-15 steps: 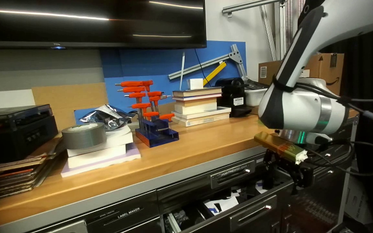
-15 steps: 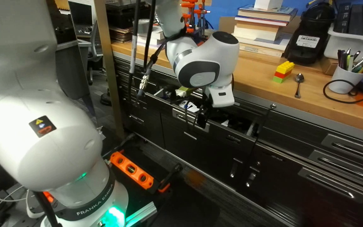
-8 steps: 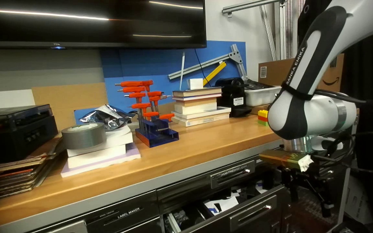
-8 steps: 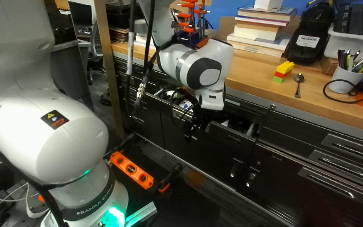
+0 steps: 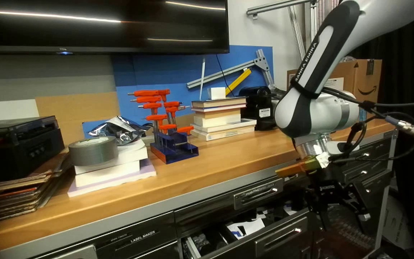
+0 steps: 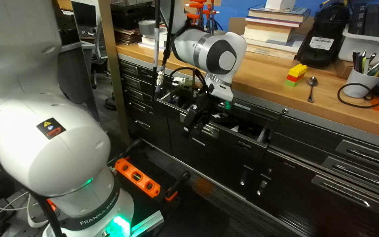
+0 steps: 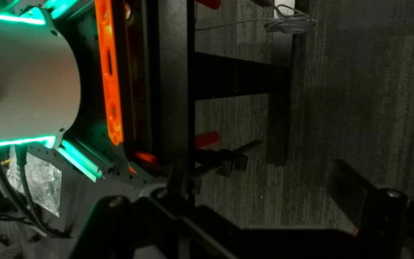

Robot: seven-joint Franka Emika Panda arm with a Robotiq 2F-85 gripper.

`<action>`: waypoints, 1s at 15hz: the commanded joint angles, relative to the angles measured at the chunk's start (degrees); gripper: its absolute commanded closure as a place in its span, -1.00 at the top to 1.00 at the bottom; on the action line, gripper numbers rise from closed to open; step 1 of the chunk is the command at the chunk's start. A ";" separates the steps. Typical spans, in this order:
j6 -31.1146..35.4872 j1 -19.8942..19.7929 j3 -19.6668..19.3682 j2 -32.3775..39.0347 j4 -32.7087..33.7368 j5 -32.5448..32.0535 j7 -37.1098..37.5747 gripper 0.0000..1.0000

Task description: Put the black object in the top drawer

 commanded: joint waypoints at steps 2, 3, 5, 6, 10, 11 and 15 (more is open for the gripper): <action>-7.21 -5.07 1.04 8.06 8.01 4.83 -9.13 1.00; -8.31 -5.90 0.77 9.44 8.97 5.71 -10.37 1.00; -10.89 -7.33 0.35 12.39 11.03 6.87 -11.92 1.00; -11.99 -7.93 0.19 13.62 12.02 7.26 -12.70 1.00; -15.25 -8.55 0.36 19.71 17.86 7.84 -13.44 1.00; -15.76 -8.47 0.61 21.48 19.60 8.03 -13.73 1.00; -13.42 -9.57 2.11 25.34 23.61 13.13 -17.54 1.00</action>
